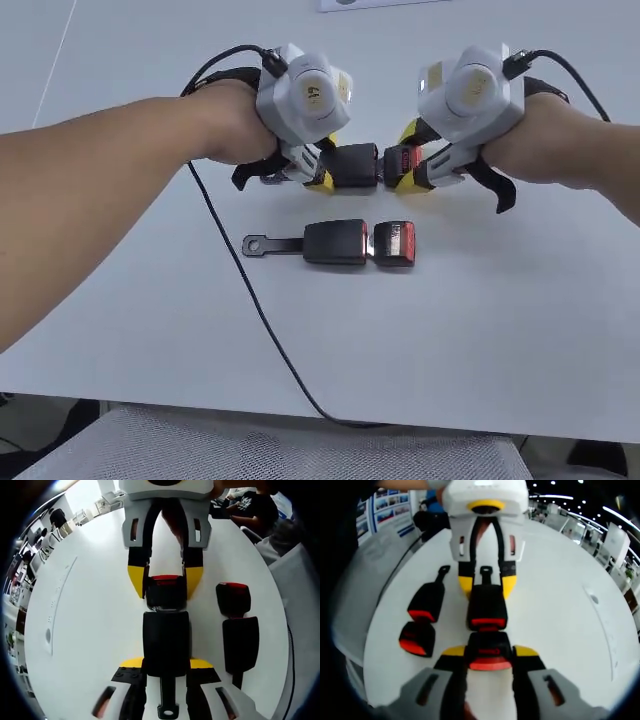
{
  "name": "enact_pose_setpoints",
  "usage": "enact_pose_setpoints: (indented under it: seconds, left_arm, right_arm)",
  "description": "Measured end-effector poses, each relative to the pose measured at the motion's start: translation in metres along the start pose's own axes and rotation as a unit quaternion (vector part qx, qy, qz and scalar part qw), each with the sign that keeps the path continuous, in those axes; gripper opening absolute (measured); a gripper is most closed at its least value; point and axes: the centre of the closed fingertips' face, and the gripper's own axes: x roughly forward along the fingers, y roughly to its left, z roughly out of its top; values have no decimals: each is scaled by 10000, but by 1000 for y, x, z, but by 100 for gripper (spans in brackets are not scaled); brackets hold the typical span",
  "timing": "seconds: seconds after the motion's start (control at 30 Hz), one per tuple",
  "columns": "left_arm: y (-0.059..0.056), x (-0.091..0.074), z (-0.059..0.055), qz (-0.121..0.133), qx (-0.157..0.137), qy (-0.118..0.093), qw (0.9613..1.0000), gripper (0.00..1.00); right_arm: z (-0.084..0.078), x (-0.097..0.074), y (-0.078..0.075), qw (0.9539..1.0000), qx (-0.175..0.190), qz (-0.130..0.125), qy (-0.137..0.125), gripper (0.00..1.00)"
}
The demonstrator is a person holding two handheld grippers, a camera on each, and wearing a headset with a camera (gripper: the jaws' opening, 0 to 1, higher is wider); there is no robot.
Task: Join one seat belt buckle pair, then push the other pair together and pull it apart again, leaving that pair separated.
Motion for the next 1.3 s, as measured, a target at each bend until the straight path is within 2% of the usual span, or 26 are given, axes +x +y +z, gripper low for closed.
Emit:
enact_pose_setpoints:
  seconds: [0.43, 1.3]
  left_arm:
    - [0, 0, 0, -30, -31, -49, 10000, 30]
    - [-5, -3, -3, -26, -17, -13, 10000, 30]
  right_arm:
    - [-4, 2, -2, 9999, 54, -65, 68, 33]
    - [-9, -9, 6, 9997, 157, -91, 164, 34]
